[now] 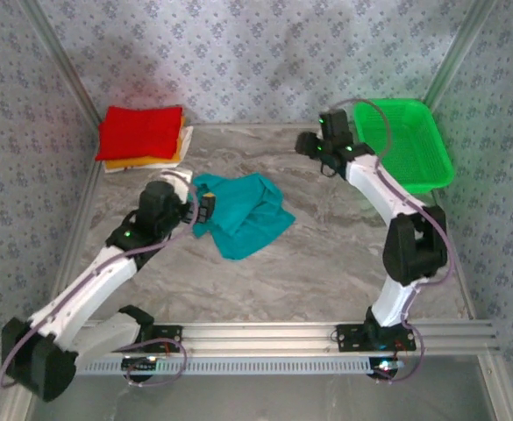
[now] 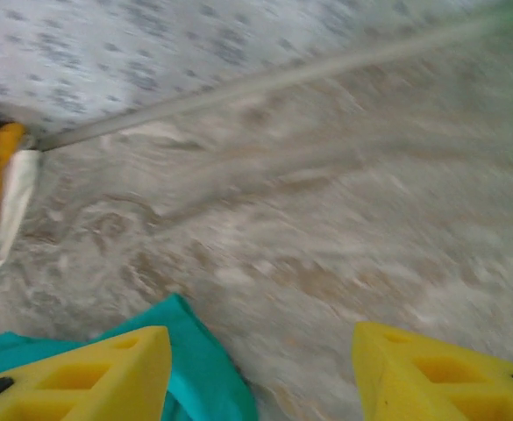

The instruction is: Fold and stack the t-shirts

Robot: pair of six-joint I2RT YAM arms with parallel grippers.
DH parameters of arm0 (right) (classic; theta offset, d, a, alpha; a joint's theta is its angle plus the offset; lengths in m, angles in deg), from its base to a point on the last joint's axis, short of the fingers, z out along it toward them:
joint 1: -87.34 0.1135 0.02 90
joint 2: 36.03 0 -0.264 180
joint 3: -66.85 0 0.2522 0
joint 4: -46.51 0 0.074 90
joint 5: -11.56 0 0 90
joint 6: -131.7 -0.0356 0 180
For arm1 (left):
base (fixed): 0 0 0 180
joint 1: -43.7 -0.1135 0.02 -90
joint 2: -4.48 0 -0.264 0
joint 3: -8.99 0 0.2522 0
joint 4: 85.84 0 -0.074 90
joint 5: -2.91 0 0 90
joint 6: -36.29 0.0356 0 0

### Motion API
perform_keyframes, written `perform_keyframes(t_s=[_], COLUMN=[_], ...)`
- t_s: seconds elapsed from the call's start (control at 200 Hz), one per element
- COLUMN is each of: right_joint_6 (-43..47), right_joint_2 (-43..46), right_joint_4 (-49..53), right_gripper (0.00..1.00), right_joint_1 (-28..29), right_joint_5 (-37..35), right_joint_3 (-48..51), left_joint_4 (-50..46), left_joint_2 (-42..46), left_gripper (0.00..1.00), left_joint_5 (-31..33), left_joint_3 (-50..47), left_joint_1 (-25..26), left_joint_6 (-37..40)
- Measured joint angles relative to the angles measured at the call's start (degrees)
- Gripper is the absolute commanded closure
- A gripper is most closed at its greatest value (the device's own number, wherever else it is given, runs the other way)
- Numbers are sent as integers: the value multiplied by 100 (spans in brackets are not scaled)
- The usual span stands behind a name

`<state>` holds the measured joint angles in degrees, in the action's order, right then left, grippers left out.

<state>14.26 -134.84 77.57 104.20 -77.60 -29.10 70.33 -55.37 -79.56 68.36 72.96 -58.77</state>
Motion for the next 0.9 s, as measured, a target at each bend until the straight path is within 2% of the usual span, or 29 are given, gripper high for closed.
perform_keyframes(t_s=[0.1, 0.24, 0.335, 0.47, 0.545, 0.61, 0.65, 0.69, 0.71, 0.759, 0.794, 0.899], right_joint_6=[-247, -511, -625, -791, -835, -866, -879, -911, -916, -946, -970, -964], right_joint_2=[382, 660, 669, 671, 667, 640, 601, 546, 514, 442, 396, 332], right_joint_4=[-417, -868, -1016, -1327, -1462, -1606, -1738, -1869, -1928, -2041, -2087, -2144], right_gripper=[38, 33, 32, 32, 36, 38, 41, 43, 46, 51, 53, 66], right_joint_1=[-90, 295, 632, 940, 1036, 1078, 1084, 1088, 1088, 1086, 1078, 1075], right_joint_5=[442, 973, 1217, 1408, 1436, 1443, 1438, 1408, 1390, 1338, 1296, 1126], right_joint_3=[1045, 2509, 3077, 3536, 3668, 3689, 3689, 3689, 3689, 3687, 3683, 3591], left_joint_4=[-72, -238, -282, -234, -216, -197, -186, -175, -166, -149, -140, -101], left_joint_2=[-929, -2188, -2872, -3453, -3700, -3875, -3967, -4030, -4052, -4098, -4113, -4116], left_gripper=[2, 2, 2, 3, 15, 18, 26, 36, 43, 71, 83, 93], left_joint_5=[-444, -737, -822, -817, -815, -813, -804, -793, -796, -793, -796, -743], left_joint_3=[321, 1045, 1526, 1668, 1672, 1674, 1676, 1676, 1679, 1690, 1709, 1788], left_joint_1=[70, 435, 544, 382, 267, 181, 146, 120, 105, 68, 39, 0], left_joint_6=[186, 629, 815, 852, 815, 839, 813, 815, 789, 785, 761, 741])
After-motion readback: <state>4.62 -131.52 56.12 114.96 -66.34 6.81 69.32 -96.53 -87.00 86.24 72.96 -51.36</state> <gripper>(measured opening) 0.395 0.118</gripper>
